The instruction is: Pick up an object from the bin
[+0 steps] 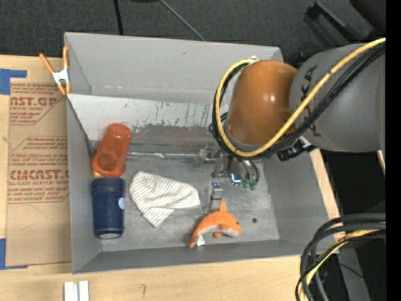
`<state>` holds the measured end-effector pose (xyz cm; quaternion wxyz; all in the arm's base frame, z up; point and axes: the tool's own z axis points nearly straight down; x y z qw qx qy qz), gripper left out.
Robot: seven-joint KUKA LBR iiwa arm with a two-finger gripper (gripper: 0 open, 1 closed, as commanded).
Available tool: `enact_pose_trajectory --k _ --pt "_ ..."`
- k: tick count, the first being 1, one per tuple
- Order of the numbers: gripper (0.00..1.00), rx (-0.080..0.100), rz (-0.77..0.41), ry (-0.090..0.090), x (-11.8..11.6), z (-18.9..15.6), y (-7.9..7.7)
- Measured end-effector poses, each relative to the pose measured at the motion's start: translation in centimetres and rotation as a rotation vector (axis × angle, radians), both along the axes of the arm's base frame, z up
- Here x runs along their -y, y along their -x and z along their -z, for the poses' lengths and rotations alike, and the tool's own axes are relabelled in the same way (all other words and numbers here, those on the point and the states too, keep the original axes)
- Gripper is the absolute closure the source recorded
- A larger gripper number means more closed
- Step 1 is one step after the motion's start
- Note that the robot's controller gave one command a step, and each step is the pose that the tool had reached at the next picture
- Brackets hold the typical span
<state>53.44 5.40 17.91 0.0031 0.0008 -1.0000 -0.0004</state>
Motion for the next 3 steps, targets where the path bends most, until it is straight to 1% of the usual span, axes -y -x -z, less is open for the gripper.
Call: enact_pose_trajectory --k 1,2,3 --pt "0.00 0.008 0.001 -0.001 0.0 -0.5 -0.2" --pt "0.00 0.013 -0.082 0.000 -1.9 8.0 -2.3" --pt "0.00 0.004 -0.100 0.000 -2.4 9.4 -2.2"
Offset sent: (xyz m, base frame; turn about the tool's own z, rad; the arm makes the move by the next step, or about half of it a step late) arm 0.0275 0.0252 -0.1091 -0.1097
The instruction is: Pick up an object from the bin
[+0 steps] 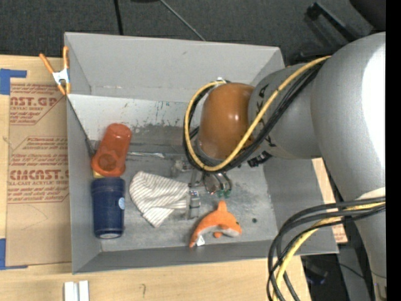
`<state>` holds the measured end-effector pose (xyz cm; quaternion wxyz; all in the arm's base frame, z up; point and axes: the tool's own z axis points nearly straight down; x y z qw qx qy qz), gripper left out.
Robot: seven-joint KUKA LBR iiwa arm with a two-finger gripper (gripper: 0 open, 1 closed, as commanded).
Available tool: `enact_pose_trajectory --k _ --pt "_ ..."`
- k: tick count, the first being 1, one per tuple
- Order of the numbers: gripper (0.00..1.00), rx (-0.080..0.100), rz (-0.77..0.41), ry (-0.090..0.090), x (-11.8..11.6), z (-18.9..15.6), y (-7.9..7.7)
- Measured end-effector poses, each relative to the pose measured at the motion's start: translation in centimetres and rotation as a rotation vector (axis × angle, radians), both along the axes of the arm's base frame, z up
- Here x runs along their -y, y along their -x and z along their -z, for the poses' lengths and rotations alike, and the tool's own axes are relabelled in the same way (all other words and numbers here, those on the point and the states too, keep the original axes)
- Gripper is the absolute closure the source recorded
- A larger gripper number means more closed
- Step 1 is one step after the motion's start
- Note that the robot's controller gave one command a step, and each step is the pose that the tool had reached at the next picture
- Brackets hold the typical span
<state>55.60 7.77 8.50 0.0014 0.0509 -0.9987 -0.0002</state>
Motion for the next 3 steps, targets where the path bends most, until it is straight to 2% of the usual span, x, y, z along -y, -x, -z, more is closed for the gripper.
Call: enact_pose_trajectory --k 1,2,3 --pt "0.00 0.005 -0.055 -0.001 -2.4 -2.1 0.3" --pt "0.00 0.003 -0.095 0.000 -3.3 1.7 0.8" --pt "1.00 0.006 -0.143 0.000 -3.6 1.5 1.5"
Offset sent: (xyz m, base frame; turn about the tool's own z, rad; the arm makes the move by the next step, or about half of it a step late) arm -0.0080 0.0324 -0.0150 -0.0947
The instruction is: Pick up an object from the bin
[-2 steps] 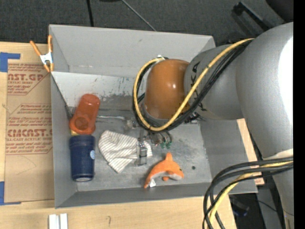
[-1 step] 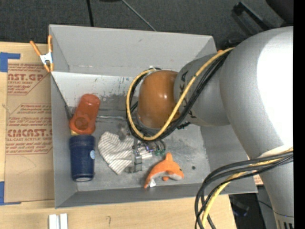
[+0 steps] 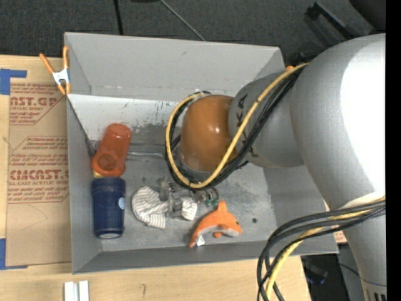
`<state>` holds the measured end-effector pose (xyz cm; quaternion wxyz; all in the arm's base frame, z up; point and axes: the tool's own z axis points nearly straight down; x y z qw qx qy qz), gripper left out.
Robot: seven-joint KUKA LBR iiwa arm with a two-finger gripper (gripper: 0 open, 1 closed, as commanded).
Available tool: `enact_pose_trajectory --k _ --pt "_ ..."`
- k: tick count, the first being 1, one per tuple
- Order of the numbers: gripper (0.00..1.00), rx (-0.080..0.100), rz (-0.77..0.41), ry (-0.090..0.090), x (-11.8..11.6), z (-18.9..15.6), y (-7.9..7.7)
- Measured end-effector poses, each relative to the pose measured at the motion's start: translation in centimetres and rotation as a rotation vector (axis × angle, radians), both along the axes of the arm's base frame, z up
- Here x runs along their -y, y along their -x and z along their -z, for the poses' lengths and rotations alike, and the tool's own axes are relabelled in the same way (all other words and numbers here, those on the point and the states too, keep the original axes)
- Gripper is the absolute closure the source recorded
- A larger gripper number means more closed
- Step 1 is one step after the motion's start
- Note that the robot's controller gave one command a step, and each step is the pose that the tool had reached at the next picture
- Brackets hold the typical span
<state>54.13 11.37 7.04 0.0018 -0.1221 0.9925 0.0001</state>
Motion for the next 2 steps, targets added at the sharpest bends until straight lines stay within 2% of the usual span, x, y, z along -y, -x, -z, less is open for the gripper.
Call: enact_pose_trajectory --k 2 --pt "1.00 -0.004 -0.001 0.001 0.02 -0.35 0.12"
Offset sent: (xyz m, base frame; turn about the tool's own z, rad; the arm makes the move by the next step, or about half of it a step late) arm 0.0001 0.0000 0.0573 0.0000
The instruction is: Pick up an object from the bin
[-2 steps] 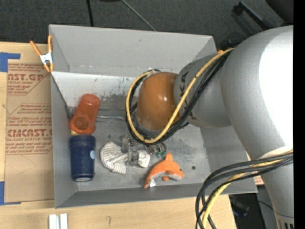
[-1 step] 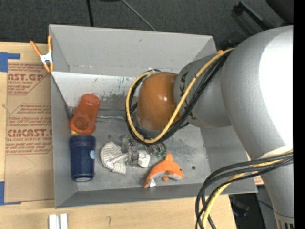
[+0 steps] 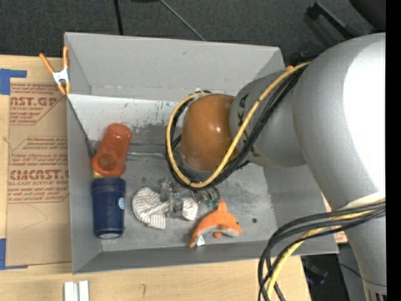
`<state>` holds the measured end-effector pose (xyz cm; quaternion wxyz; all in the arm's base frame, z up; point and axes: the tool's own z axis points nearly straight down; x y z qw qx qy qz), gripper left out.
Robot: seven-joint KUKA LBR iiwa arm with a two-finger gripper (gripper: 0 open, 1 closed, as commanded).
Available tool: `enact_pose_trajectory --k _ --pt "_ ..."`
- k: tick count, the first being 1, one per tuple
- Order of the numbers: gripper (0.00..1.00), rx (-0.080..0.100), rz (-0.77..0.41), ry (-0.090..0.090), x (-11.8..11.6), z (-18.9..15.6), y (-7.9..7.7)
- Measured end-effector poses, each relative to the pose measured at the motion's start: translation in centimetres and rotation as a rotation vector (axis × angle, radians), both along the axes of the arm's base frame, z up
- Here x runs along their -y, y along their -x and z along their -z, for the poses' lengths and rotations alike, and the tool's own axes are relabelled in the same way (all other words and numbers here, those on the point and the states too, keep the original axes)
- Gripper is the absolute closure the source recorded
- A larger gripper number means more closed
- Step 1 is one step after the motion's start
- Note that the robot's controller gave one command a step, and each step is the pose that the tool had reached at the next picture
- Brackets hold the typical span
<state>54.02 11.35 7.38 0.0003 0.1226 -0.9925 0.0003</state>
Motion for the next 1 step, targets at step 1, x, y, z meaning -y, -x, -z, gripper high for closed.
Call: enact_pose_trajectory --k 1 --pt "1.00 -0.004 0.000 0.001 0.01 -1.68 0.14"
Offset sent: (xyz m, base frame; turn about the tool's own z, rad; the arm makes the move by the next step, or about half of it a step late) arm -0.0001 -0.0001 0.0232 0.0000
